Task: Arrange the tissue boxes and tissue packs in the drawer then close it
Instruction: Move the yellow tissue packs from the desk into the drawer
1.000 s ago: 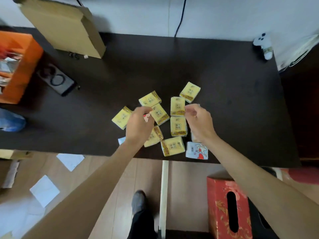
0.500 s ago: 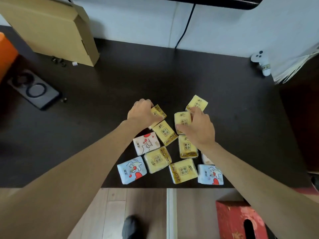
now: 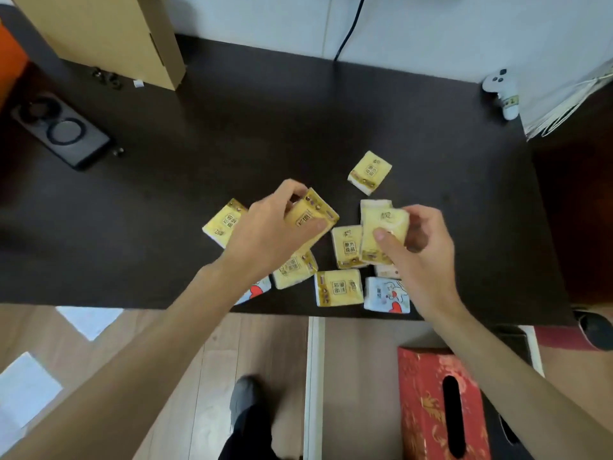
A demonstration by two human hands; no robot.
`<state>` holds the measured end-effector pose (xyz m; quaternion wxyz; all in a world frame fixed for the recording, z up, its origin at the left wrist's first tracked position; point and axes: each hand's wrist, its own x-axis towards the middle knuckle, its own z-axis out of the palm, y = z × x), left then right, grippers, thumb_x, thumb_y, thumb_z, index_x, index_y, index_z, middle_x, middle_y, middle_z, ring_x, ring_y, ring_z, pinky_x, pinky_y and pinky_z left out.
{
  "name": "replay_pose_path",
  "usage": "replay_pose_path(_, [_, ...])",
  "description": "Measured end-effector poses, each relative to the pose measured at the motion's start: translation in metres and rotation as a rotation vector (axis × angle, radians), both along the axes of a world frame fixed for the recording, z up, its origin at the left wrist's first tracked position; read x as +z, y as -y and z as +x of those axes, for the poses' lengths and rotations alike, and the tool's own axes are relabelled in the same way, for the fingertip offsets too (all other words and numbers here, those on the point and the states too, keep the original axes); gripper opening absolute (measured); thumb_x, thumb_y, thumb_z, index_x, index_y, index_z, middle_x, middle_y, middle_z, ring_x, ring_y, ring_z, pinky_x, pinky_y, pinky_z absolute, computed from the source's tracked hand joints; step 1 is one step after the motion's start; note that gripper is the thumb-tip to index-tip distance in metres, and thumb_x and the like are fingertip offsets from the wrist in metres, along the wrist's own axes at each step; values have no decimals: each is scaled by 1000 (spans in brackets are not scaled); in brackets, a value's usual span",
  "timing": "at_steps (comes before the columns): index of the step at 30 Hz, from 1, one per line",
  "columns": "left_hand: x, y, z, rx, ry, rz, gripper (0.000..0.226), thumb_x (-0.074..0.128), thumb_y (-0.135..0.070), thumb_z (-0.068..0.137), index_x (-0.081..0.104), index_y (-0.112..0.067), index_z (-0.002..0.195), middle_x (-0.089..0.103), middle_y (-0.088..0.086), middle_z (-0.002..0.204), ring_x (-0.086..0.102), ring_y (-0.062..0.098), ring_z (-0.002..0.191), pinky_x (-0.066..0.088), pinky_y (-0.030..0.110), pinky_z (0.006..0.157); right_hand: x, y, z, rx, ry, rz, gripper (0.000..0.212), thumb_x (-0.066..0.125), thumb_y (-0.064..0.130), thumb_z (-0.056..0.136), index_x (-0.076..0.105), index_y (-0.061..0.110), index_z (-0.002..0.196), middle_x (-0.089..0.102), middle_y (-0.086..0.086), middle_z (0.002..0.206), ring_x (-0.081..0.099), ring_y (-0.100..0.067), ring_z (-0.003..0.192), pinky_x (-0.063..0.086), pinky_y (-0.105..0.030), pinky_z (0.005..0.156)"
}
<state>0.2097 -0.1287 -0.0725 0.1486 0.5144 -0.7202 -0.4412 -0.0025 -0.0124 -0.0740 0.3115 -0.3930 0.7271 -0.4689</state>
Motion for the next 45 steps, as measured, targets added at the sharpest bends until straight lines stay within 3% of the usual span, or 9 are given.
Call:
replay_pose_path(7, [-37,-146,-3,-197,-3,176,52,60,-68,79,48,-51,127,53,-30,103,52,-12,96,43,10,73,-14,-136,-13,107,62,234,40,82,35,86,58,57,111,73,22,111,74,-1,96,59,-14,68])
replay_pose_path(14, [-86,-188,-29,-466,82,307,47,52,-31,87,45,-44,132,55,-12,117,56,9,105,52,33,86,-67,-170,-41,304,-85,416,34,78,26,92,59,43,114,72,24,103,72,-1,93,60,-21,71])
replay_pose_path(19, [-123,-173,-44,-544,263,163,42,64,-37,83,48,-35,121,65,-7,112,58,13,95,51,33,79,-106,-168,-52,456,-353,423,33,80,31,87,60,41,111,72,20,97,68,-1,93,58,-34,77])
replay_pose_path(23, [-136,-168,-44,-605,259,58,32,62,-44,86,52,-43,116,63,-14,104,54,8,92,50,33,78,-119,-169,-64,512,-433,407,28,77,47,83,57,45,103,66,34,108,66,8,99,57,-26,76])
replay_pose_path(28, [-137,-169,-58,-853,314,-232,29,52,-31,97,54,-39,125,52,-10,102,48,14,105,41,37,89,-130,-166,-78,596,-372,409,24,80,46,84,59,45,95,75,22,97,71,3,91,58,-34,76])
replay_pose_path(32, [-144,-165,-78,-965,505,-215,40,48,-15,98,56,-38,130,50,-10,107,50,14,110,40,29,87,-139,-153,-89,715,-426,353,27,79,54,78,60,42,94,78,18,91,72,-5,81,57,-39,76])
replay_pose_path(35, [-158,-170,-89,-934,641,-203,39,50,-15,98,53,-27,135,56,-6,115,55,19,112,44,29,89,-152,-152,-88,766,-580,291,34,72,66,66,61,43,90,76,21,86,69,-2,74,55,-33,71])
replay_pose_path(40, [-142,-200,-91,-685,677,-513,51,66,-30,88,51,-23,137,62,0,125,59,25,112,48,36,90,-153,-150,-84,740,-779,223,18,76,39,86,67,31,99,74,12,94,70,-16,95,53,-36,84])
replay_pose_path(45, [-152,-218,-72,-566,753,-581,75,68,-63,77,50,-20,136,58,1,130,55,25,119,48,42,96,-153,-163,-85,832,-971,339,81,67,71,78,51,29,145,60,7,137,54,-12,115,44,-33,94])
